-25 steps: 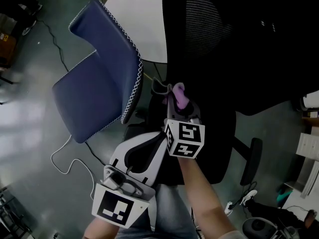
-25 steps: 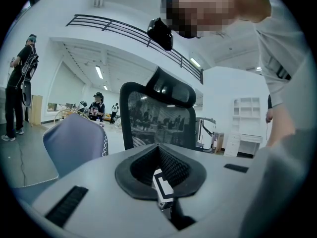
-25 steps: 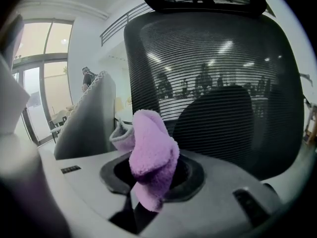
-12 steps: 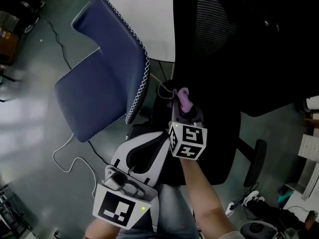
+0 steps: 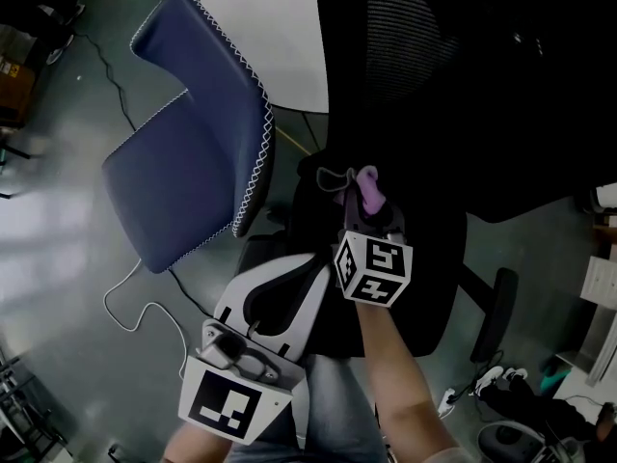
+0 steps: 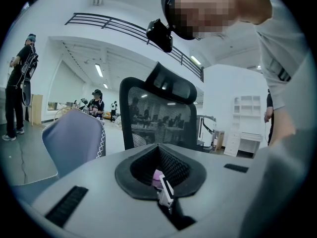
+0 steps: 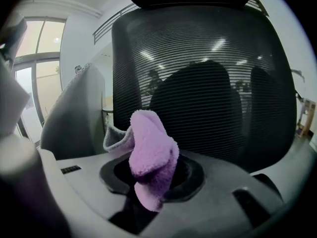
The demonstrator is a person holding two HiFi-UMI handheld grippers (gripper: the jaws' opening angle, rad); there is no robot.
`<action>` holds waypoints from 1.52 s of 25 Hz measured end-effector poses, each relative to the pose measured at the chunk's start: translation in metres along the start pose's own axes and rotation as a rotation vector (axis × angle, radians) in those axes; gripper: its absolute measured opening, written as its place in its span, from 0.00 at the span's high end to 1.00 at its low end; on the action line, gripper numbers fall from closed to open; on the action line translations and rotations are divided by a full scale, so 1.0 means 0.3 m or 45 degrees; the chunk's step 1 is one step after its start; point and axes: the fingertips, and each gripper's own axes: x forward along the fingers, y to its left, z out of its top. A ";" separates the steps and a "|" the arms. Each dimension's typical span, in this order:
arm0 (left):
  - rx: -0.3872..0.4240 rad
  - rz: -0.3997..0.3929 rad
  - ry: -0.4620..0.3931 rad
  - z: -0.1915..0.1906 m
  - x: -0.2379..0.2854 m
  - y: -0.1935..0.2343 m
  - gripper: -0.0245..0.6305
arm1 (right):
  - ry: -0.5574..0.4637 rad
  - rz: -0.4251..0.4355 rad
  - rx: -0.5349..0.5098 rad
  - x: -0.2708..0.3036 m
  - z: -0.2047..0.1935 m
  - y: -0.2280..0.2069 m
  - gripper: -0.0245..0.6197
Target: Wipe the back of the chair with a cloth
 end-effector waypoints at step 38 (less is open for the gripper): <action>0.065 -0.146 0.045 -0.036 0.234 -0.395 0.94 | -0.009 -0.410 0.208 -0.240 -0.069 -0.878 0.79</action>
